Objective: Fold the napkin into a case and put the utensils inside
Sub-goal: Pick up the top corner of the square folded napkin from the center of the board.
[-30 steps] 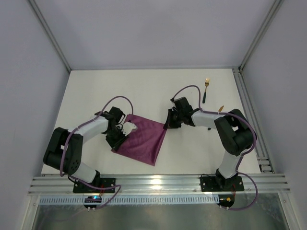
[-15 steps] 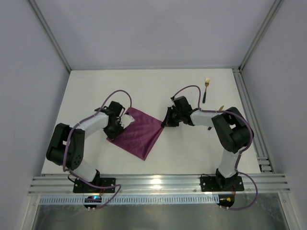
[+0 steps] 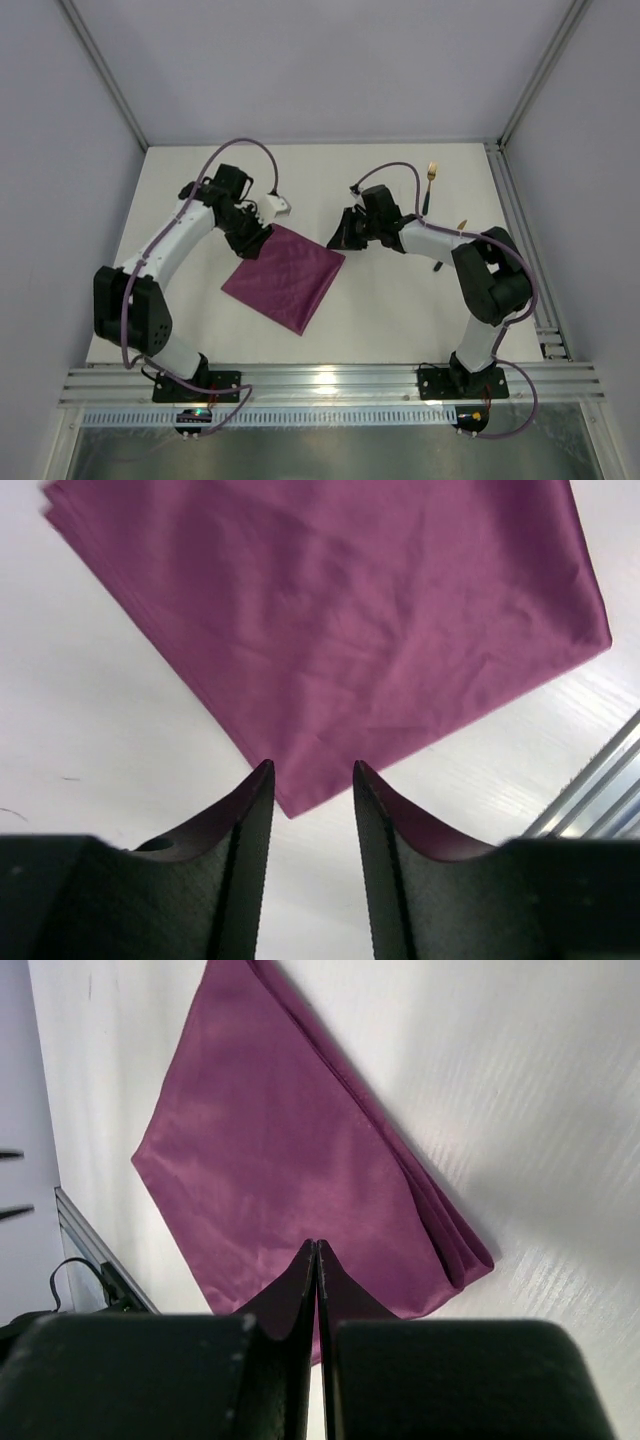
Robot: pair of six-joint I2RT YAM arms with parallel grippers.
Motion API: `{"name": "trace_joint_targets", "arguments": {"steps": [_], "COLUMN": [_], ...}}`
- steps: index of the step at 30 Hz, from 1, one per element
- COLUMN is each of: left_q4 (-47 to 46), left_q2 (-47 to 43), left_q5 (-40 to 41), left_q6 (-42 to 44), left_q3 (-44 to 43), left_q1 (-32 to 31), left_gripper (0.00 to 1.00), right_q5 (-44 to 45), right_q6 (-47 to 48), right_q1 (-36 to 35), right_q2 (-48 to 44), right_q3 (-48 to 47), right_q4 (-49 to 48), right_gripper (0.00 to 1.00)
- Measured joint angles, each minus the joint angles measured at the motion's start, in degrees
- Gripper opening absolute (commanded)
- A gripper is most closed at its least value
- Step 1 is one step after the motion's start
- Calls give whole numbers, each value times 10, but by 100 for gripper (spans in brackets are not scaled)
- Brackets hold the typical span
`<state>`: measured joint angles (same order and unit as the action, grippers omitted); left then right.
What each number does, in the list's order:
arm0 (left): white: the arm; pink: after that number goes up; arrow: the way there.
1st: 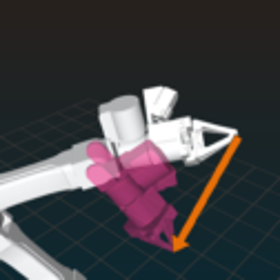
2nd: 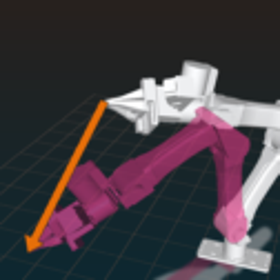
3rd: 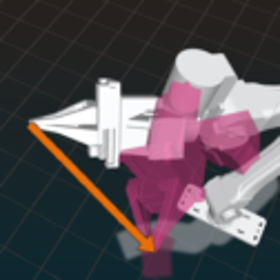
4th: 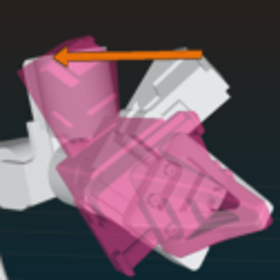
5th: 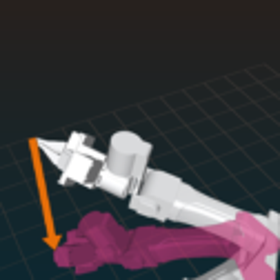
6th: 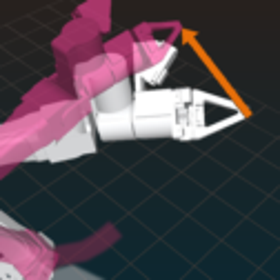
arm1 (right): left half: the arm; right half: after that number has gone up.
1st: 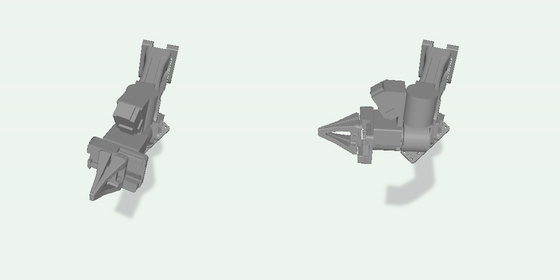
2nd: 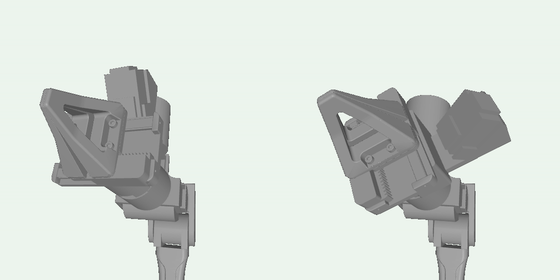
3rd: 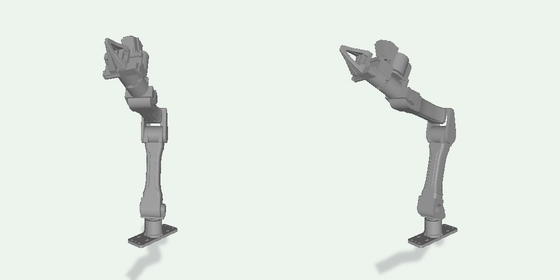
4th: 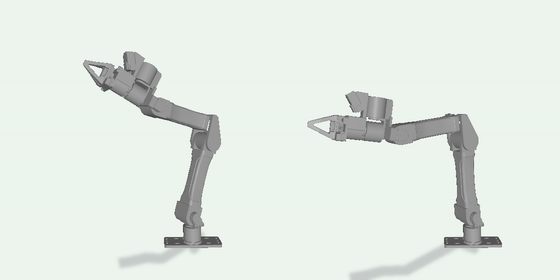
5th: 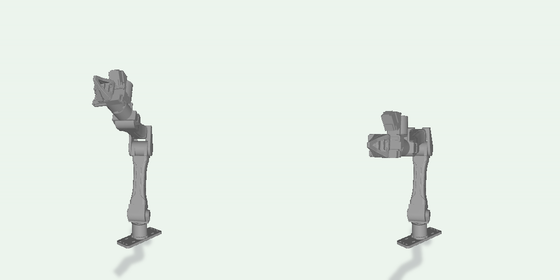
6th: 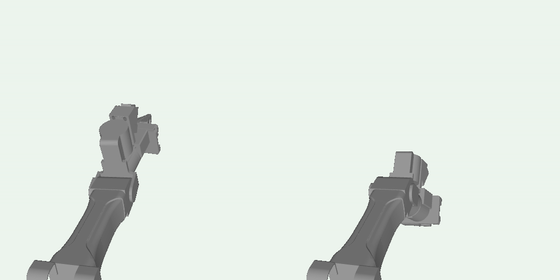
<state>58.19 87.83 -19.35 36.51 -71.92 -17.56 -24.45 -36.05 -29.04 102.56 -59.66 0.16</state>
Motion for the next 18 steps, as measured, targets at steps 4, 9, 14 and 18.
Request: {"name": "trace_joint_targets", "arguments": {"steps": [4,9,14,18], "left_q4": [-12,-62,-101,-122], "left_q2": [106,260,336,359], "left_q5": [-12,1,27,35], "left_q6": [-26,-77,-109,-121], "left_q3": [-130,-231,-256,-275], "left_q1": [0,0,1,1], "left_gripper": [32,32,32,32], "right_q5": [-5,-7,-6,-6], "right_q6": [7,23,37,45], "right_q1": [0,0,0,0], "right_q2": [-12,-17,-17,-17], "right_q3": [-9,-9,-9,-8], "right_q4": [10,26,40,43], "right_gripper": [4,4,4,4]}}
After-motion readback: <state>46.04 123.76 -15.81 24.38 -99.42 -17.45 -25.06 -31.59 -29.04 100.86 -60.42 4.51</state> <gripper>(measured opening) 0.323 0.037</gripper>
